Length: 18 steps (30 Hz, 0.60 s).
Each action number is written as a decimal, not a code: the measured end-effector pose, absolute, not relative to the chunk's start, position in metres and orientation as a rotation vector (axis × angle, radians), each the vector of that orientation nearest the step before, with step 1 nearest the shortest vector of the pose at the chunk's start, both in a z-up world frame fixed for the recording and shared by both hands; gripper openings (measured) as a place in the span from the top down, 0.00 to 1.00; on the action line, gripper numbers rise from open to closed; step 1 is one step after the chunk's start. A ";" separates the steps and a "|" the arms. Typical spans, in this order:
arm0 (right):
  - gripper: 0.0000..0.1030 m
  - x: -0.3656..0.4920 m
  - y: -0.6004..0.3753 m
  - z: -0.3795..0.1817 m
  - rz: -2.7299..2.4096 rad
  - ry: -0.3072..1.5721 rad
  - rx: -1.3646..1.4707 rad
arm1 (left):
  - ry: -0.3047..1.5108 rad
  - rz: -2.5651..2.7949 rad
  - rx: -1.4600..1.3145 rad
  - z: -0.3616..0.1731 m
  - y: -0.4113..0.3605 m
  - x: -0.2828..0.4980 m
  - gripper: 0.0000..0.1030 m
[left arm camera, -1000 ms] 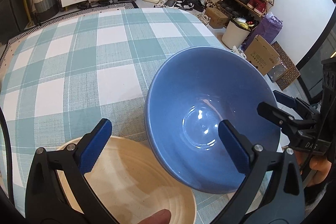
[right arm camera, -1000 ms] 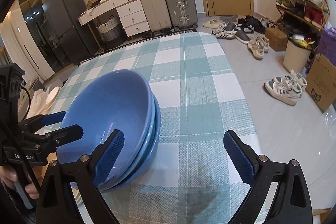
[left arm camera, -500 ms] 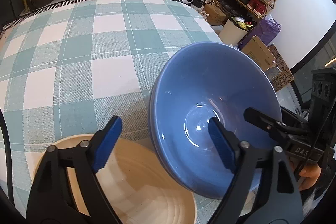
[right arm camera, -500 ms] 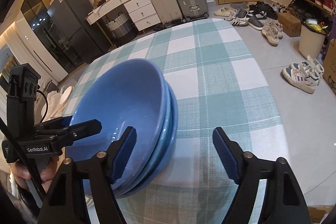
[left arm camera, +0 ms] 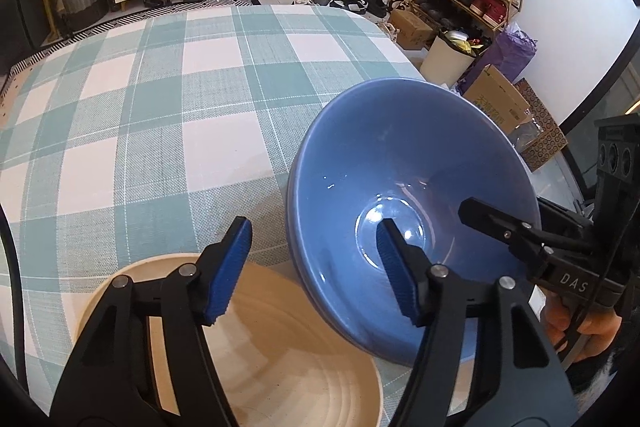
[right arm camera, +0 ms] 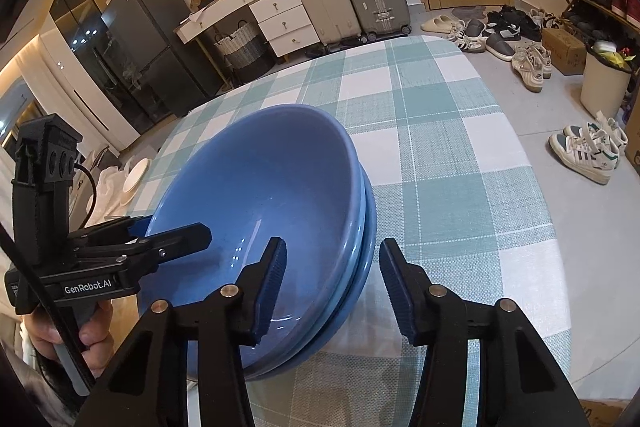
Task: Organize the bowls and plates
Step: 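Move both open tools to the rim of the stacked blue bowls, then close both tools on the rim of the stacked blue bowls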
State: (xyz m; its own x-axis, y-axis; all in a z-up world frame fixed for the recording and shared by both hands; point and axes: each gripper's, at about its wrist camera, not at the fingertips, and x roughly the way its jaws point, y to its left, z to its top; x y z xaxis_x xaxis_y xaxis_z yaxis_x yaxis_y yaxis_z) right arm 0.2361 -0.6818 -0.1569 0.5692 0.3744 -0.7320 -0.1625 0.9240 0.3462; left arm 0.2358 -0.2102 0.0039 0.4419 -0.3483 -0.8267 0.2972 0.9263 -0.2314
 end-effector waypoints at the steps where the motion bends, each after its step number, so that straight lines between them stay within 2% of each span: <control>1: 0.51 0.236 -0.682 -0.157 0.318 0.914 0.250 | 1.037 -0.402 -0.058 0.004 -0.210 0.236 0.40; 3: 0.53 0.236 -0.681 -0.156 0.319 0.912 0.246 | 1.039 -0.406 -0.056 0.005 -0.209 0.235 0.40; 10: 0.65 0.232 -0.678 -0.152 0.299 0.897 0.211 | 1.049 -0.438 -0.039 0.005 -0.214 0.230 0.70; 14: 0.69 0.230 -0.680 -0.151 0.289 0.897 0.210 | 1.040 -0.422 -0.021 0.004 -0.215 0.228 0.76; 18: 0.69 0.229 -0.679 -0.150 0.282 0.898 0.199 | 1.041 -0.427 -0.027 0.005 -0.214 0.227 0.76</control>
State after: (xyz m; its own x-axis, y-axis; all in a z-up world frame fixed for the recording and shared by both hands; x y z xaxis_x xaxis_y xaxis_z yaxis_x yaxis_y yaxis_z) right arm 0.2288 -0.6795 -0.1503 0.5904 0.3228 -0.7398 -0.1574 0.9450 0.2868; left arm 0.2269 -0.2142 0.0049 0.4309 -0.3554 -0.8294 0.3301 0.9176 -0.2217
